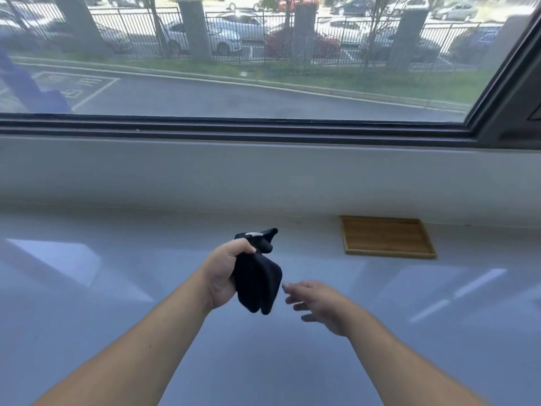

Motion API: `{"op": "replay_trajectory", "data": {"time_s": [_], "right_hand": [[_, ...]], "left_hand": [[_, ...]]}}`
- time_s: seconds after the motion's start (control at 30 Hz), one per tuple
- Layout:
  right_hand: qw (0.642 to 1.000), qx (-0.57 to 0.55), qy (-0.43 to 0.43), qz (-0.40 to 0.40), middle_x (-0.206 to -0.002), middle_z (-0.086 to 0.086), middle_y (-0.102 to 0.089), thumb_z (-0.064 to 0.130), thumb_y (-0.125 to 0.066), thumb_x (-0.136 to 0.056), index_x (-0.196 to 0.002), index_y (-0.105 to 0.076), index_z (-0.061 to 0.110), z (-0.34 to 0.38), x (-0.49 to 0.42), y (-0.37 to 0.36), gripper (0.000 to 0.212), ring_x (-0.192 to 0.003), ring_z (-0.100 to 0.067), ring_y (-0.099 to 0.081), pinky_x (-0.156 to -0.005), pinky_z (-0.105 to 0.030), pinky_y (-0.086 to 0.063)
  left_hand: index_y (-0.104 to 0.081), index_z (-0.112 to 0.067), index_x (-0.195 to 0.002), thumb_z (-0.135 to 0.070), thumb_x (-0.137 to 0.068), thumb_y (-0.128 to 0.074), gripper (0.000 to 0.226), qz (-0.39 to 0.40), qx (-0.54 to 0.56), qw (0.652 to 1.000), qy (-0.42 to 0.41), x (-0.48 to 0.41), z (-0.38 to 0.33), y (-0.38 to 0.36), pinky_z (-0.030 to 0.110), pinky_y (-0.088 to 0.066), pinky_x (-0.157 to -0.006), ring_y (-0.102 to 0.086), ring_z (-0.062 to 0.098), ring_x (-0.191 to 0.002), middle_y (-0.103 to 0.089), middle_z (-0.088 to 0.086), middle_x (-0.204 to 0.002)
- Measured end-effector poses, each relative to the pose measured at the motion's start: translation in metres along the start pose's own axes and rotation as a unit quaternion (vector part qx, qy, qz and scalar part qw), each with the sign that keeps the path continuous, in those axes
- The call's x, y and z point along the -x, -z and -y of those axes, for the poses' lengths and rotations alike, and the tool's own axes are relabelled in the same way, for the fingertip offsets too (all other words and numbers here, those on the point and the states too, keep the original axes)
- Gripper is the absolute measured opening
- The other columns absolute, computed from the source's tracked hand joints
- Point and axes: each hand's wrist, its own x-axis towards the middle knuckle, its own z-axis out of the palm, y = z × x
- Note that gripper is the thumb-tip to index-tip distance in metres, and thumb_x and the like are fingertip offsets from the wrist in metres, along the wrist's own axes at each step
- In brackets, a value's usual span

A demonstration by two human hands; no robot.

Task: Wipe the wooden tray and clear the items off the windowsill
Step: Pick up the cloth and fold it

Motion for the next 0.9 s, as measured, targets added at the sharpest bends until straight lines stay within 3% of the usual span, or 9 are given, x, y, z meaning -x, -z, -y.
{"op": "replay_trajectory", "data": {"time_s": [0.1, 0.2, 0.3, 0.47, 0.6, 0.7, 0.77, 0.83, 0.9], "right_hand": [[0.993, -0.078, -0.016, 0.088, -0.142, 0.005, -0.063, 0.087, -0.075, -0.058, -0.135, -0.062, 0.028, -0.011, -0.001, -0.017, 0.098, -0.135, -0.019, -0.054, -0.110, -0.042, -0.046], [0.977, -0.153, 0.021, 0.148, -0.153, 0.015, -0.053, 0.088, -0.072, -0.059, -0.148, -0.049, 0.039, -0.011, -0.001, -0.027, 0.104, -0.144, -0.018, -0.044, -0.121, -0.050, -0.034], [0.966, -0.202, 0.058, 0.152, -0.153, 0.013, -0.056, 0.073, -0.070, -0.078, -0.152, -0.046, 0.039, 0.001, 0.000, -0.031, 0.085, -0.146, -0.019, -0.045, -0.121, -0.052, -0.033], [0.969, -0.220, 0.108, -0.013, -0.122, 0.000, -0.078, 0.046, -0.074, -0.092, -0.126, -0.071, 0.018, 0.016, -0.004, -0.026, 0.044, -0.126, -0.023, -0.064, -0.109, -0.044, -0.048], [0.971, -0.095, 0.187, -0.117, -0.104, 0.005, -0.082, 0.033, -0.061, -0.104, -0.105, -0.080, 0.020, 0.028, 0.001, -0.007, 0.024, -0.107, -0.013, -0.073, -0.092, -0.024, -0.053], [0.935, 0.165, 0.255, -0.184, -0.103, 0.008, -0.077, 0.043, -0.049, -0.104, -0.102, -0.075, 0.026, 0.034, 0.010, 0.005, 0.032, -0.102, -0.011, -0.069, -0.087, -0.036, -0.055], [0.894, 0.301, 0.240, -0.229, -0.099, 0.010, -0.071, 0.052, -0.039, -0.103, -0.099, -0.069, 0.027, 0.037, 0.013, 0.011, 0.039, -0.096, -0.013, -0.063, -0.082, -0.041, -0.054], [0.890, 0.324, 0.207, -0.244, -0.087, 0.009, -0.070, 0.051, -0.039, -0.104, -0.088, -0.065, 0.024, 0.040, 0.012, 0.017, 0.041, -0.084, -0.016, -0.062, -0.073, -0.041, -0.052], [0.924, 0.232, 0.190, -0.236, -0.069, 0.010, -0.064, 0.044, -0.049, -0.104, -0.073, -0.059, 0.018, 0.043, 0.015, 0.020, 0.042, -0.066, -0.016, -0.058, -0.064, -0.037, -0.044]], "left_hand": [[-0.078, -0.012, -0.112, -0.020, -0.072, -0.064, 0.043, 0.054, 0.077, 0.996, -0.006, 0.000, -0.011, 0.004, 0.043, -0.046, -0.088, -0.064, 0.031, -0.089, -0.065, 0.016, -0.108], [-0.078, -0.013, -0.114, -0.021, -0.072, -0.064, 0.045, 0.096, 0.119, 0.988, 0.011, -0.001, -0.019, 0.009, 0.041, -0.051, -0.085, -0.068, 0.031, -0.089, -0.072, 0.013, -0.103], [-0.076, -0.010, -0.110, -0.020, -0.076, -0.054, 0.041, 0.114, 0.154, 0.981, 0.028, -0.002, -0.022, 0.016, 0.042, -0.050, -0.087, -0.067, 0.033, -0.090, -0.072, 0.015, -0.101], [-0.072, -0.008, -0.120, -0.017, -0.076, -0.050, 0.050, 0.113, 0.163, 0.980, 0.033, -0.004, -0.022, 0.032, 0.048, -0.051, -0.089, -0.067, 0.035, -0.094, -0.068, 0.019, -0.111], [-0.075, -0.018, -0.126, -0.018, -0.073, -0.048, 0.059, 0.074, 0.104, 0.991, 0.033, -0.007, -0.018, 0.046, 0.046, -0.057, -0.092, -0.071, 0.032, -0.094, -0.074, 0.014, -0.114], [-0.072, -0.009, -0.127, -0.019, -0.067, -0.052, 0.064, 0.005, 0.023, 0.999, 0.037, -0.008, -0.013, 0.053, 0.047, -0.058, -0.091, -0.067, 0.030, -0.090, -0.070, 0.015, -0.108], [-0.072, -0.005, -0.119, -0.018, -0.068, -0.051, 0.057, -0.051, -0.031, 0.998, 0.035, -0.010, -0.010, 0.052, 0.043, -0.057, -0.083, -0.063, 0.025, -0.078, -0.067, 0.012, -0.095], [-0.068, -0.008, -0.096, -0.013, -0.073, -0.051, 0.029, -0.108, -0.069, 0.991, 0.028, -0.008, -0.010, 0.048, 0.037, -0.053, -0.071, -0.058, 0.023, -0.068, -0.060, 0.008, -0.080], [-0.059, -0.011, -0.088, -0.013, -0.069, -0.052, 0.020, -0.130, -0.092, 0.987, 0.018, -0.007, -0.012, 0.045, 0.036, -0.047, -0.068, -0.053, 0.027, -0.072, -0.055, 0.008, -0.079]]}}
